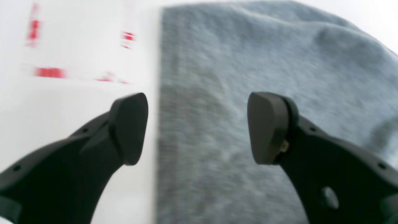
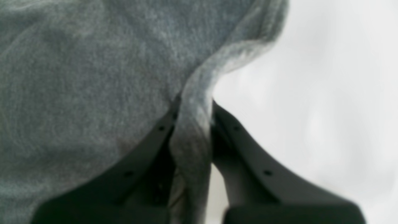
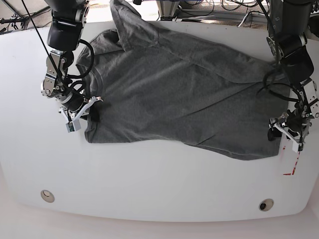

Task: Fold the T-shirt properly
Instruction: 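Move the left gripper to the hem corner and grasp it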

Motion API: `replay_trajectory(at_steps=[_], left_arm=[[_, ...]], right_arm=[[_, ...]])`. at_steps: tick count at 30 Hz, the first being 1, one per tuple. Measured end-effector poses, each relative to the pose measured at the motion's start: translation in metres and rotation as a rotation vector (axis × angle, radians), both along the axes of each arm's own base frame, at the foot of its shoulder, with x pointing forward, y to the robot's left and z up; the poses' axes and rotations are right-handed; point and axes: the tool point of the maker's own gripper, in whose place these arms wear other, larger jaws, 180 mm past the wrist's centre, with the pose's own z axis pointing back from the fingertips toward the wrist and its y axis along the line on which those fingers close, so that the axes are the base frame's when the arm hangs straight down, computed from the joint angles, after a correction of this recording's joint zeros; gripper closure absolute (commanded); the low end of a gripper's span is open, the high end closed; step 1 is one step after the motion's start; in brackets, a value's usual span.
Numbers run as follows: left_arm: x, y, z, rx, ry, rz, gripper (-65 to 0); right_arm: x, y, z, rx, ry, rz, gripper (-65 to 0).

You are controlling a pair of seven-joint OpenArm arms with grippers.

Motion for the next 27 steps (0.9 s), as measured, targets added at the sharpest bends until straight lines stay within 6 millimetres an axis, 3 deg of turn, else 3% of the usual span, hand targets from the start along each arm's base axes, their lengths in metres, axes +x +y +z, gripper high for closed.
replay_trajectory(at_steps=[7,13,15,27], left_arm=[[0.001,0.011,0.005,0.022,-0.019,0.029,-46.1],[-0.007,0.022,-0.013,-0.019,0.025,0.067,-46.1],[-0.010,0.021,-0.021,-0.042,0.036,0.079,-46.1],[-0.002,0.018,-0.024,-0.139,-0.034,0.127,-46.1]], right_arm=[[-0.001,0.001,-0.001,0.004,0.000,-0.002,0.0],[-0.002,0.002,-0.001,0.012,-0.004,-0.005,0.0],[-0.002,0.002,-0.001,0.012,-0.004,-0.005,0.0],[-0.002,0.002,-0.001,0.013,-0.005,-0.005,0.0]])
